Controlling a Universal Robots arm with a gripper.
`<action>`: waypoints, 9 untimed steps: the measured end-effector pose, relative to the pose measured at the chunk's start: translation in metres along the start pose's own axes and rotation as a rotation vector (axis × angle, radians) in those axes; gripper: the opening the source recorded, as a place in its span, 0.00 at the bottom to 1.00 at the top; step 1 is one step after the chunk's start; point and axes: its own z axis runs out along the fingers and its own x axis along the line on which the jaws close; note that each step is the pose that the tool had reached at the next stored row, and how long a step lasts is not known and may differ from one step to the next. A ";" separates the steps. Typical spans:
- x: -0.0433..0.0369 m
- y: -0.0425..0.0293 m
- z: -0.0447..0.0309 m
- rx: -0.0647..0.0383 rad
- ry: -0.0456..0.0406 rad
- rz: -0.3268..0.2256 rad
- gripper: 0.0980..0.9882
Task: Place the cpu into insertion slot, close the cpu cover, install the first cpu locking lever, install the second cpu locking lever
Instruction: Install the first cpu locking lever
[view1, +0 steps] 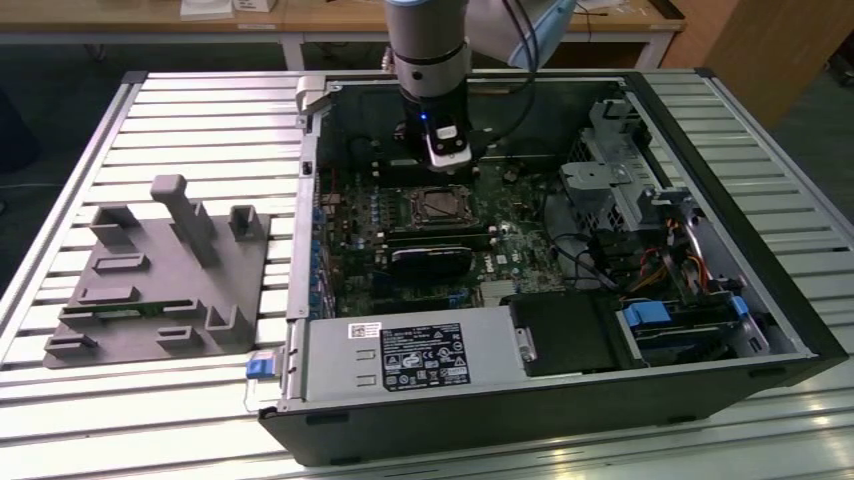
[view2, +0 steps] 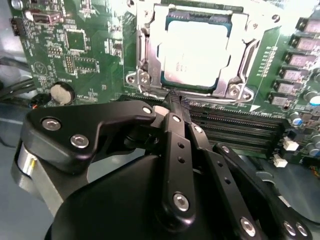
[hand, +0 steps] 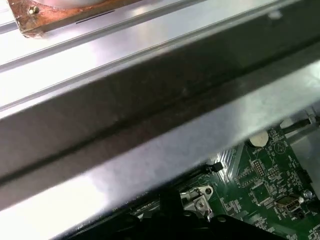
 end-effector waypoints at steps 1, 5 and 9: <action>-0.0011 -0.0011 0.0000 0.002 0.0030 0.000 0.01; -0.0066 -0.0074 -0.0003 0.008 0.0145 0.001 0.01; -0.0132 -0.0156 -0.0006 0.018 0.0318 0.003 0.01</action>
